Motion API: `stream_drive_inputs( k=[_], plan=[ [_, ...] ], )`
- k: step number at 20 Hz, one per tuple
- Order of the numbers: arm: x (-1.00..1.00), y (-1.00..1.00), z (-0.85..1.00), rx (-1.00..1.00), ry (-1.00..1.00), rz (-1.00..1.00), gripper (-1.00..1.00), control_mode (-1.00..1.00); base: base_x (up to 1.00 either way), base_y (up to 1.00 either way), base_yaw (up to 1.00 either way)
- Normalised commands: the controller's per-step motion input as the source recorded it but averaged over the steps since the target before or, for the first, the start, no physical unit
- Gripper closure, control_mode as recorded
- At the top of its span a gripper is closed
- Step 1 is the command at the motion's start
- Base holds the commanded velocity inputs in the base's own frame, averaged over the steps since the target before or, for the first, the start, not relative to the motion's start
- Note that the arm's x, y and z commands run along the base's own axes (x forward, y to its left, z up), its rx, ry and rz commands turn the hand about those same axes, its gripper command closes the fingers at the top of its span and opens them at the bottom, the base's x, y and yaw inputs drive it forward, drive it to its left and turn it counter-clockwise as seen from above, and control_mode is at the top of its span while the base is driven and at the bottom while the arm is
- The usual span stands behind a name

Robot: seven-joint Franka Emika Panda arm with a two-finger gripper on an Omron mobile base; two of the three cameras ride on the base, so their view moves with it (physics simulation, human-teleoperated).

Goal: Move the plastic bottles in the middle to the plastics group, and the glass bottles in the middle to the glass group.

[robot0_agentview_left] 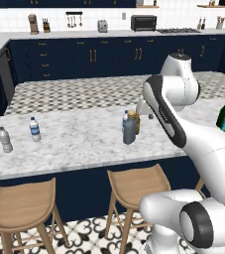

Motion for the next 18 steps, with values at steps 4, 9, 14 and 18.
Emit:
stream_drive_inputs(
  k=[4,9,14,18],
  plan=[
    [-0.01,0.00,-0.03,-0.01,0.01,0.00,-1.00,-1.00,0.00,0.00,0.00],
    [0.15,0.16,-0.40,-0.06,-0.03,-0.03,-1.00,-1.00,0.00,0.00,0.00],
    [0.69,0.14,-0.23,-0.03,0.04,-0.05,-1.00,-1.00,0.00,0.00,0.00],
    [0.60,-0.16,0.00,0.00,0.03,0.00,-1.00,-1.00,0.00,0.00,0.00]
  ],
)
